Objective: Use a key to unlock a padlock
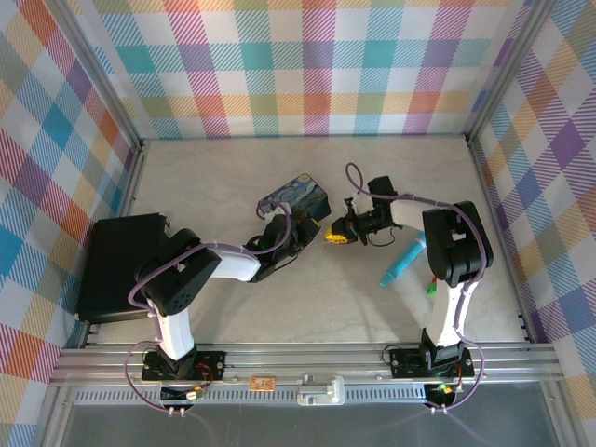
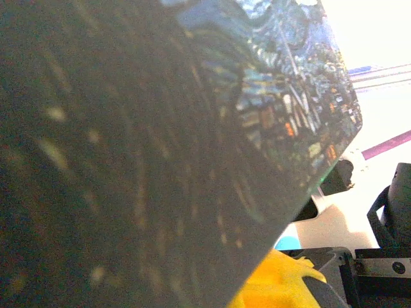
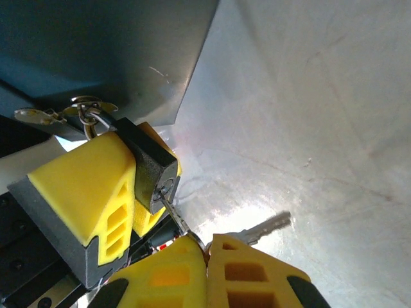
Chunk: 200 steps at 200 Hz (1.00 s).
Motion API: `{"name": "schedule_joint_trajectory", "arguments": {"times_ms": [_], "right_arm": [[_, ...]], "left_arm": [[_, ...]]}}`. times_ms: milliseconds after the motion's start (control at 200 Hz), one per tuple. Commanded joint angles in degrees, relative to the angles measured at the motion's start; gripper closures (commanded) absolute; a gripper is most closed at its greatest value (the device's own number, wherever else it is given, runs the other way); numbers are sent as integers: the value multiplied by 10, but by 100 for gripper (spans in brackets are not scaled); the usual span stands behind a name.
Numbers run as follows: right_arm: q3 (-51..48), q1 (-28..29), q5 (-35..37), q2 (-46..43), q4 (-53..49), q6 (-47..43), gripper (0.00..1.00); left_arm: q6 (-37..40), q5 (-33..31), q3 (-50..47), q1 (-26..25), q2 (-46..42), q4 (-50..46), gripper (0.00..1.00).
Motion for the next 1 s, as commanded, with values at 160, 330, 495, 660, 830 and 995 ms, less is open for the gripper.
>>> {"name": "schedule_joint_trajectory", "arguments": {"times_ms": [160, 330, 495, 660, 830, 995], "right_arm": [[-89, -29, 56, -61, 114, 30, 100], [-159, -32, 69, -95, 188, 96, 100], [-142, -33, 85, -114, 109, 43, 100], [-145, -41, 86, -122, 110, 45, 100], [-155, -41, 82, -120, 137, 62, 100], [-141, -40, 116, -145, 85, 23, 100]], "left_arm": [[42, -117, -6, -5, -37, -105, 100], [7, -181, 9, -4, -9, -74, 100], [7, -146, 19, 1, 19, -26, 100], [10, -145, 5, 1, 7, -33, 100], [14, -138, 6, 4, 1, -34, 100], [24, -106, 16, 9, 1, -38, 100]]}}
